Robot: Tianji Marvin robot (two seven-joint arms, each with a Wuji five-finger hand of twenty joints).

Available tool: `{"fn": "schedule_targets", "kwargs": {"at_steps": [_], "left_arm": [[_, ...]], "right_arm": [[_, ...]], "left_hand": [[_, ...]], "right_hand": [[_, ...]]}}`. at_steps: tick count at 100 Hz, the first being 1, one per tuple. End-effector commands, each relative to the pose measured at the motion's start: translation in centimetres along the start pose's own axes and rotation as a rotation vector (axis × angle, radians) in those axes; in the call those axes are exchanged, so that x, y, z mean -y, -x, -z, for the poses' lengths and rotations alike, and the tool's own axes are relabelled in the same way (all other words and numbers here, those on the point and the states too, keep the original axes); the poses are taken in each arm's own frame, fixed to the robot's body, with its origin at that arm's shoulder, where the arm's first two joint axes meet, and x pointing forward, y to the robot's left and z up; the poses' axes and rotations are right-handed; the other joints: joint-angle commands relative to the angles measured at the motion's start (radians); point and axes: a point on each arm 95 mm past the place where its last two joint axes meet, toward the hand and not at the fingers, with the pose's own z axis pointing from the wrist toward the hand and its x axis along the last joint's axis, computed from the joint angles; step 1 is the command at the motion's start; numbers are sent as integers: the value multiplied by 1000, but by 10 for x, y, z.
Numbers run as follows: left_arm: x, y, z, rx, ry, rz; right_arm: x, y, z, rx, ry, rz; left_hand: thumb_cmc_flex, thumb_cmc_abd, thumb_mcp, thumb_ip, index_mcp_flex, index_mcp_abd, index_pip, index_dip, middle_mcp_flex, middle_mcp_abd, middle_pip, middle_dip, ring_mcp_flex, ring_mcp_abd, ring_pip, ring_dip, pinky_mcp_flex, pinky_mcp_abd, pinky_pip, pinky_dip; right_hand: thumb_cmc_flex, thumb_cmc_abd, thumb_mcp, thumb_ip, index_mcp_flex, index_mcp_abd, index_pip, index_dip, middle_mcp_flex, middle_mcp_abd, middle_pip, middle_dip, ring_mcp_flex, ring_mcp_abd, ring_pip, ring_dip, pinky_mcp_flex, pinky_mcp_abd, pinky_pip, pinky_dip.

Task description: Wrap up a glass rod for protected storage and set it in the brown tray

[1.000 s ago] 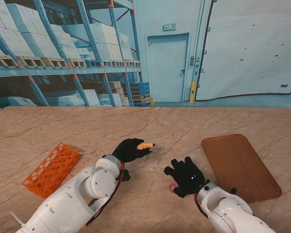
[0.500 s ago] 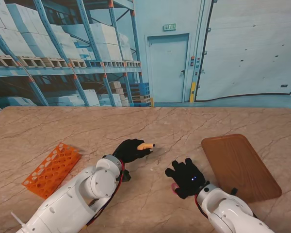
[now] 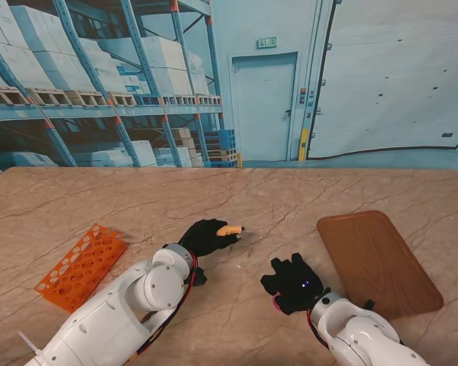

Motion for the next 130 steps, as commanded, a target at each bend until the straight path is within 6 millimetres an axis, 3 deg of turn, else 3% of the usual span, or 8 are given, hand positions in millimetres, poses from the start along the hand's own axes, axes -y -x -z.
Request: {"fn": "schedule_targets", "kwargs": {"at_steps": [1, 29, 37, 57, 80, 101, 130], "left_arm": [[-3, -2, -1, 2, 13, 12], [-4, -3, -5, -3, 45, 26], [-4, -3, -5, -8, 51, 25], [-6, -5, -4, -29, 62, -7], [-7, -7, -4, -48, 83, -37], [-5, -8, -2, -76, 82, -58], [-3, -8, 0, -85, 98, -55]], "right_arm": [[-1, -5, 4, -16, 2, -5], [-27, 4, 11, -14, 73, -59], [-36, 8, 10, -13, 102, -83], [-63, 24, 3, -13, 219, -105], [-88, 35, -15, 27, 347, -173], [-100, 38, -31, 40, 377, -212], [-100, 35, -46, 40, 357, -237]], "left_hand": [[8, 33, -4, -41, 0, 25, -17, 14, 29, -7, 45, 12, 17, 12, 82, 17, 27, -46, 275, 23], [32, 17, 7, -42, 2, 24, -15, 14, 32, -8, 45, 12, 17, 14, 84, 18, 27, -44, 275, 26], [45, -14, 25, -65, -2, 17, -9, -9, 33, -12, 44, 12, 17, 14, 84, 18, 27, -43, 275, 27], [57, -56, 26, -76, -1, 11, 6, -23, 39, -21, 46, 12, 17, 6, 85, 19, 28, -48, 275, 26], [29, -59, -87, -89, 2, 22, -7, -3, 42, -26, 45, 11, 17, -8, 94, 19, 31, -75, 275, 45], [25, -94, -93, -96, -3, 20, -16, -2, 42, -35, 37, 8, 18, -25, 91, 16, 34, -97, 275, 50], [7, -156, -78, -107, -23, 24, -37, -9, 38, -29, 34, 9, 18, -29, 93, 16, 35, -112, 275, 59]], "right_hand": [[24, 49, -7, -45, 5, -20, 26, 12, 10, -7, 12, 13, 4, 0, 17, -12, -11, 3, 21, -11], [38, 40, -9, -37, 86, 31, -26, -24, 96, -41, -14, 11, 34, 7, -1, -13, -9, 8, 16, -5], [38, 26, -2, -42, 109, 41, -38, -33, 120, -46, -21, 11, 43, 11, -5, -11, -5, 12, 15, -3], [28, 14, 7, -45, 160, 65, -68, -68, 165, -51, -29, 13, 66, 22, -9, -3, 4, 21, 11, 1], [30, 26, -4, -46, 164, 72, -75, -77, 184, -56, -31, 15, 76, 20, -10, 3, 10, 20, 9, 4], [32, 31, -13, -43, 161, 68, -79, -77, 194, -52, -32, 16, 79, 22, -7, 8, 10, 20, 8, 6], [33, 35, -21, -39, 155, 60, -81, -69, 200, -51, -35, 17, 80, 23, -6, 13, 12, 23, 6, 9]]}}
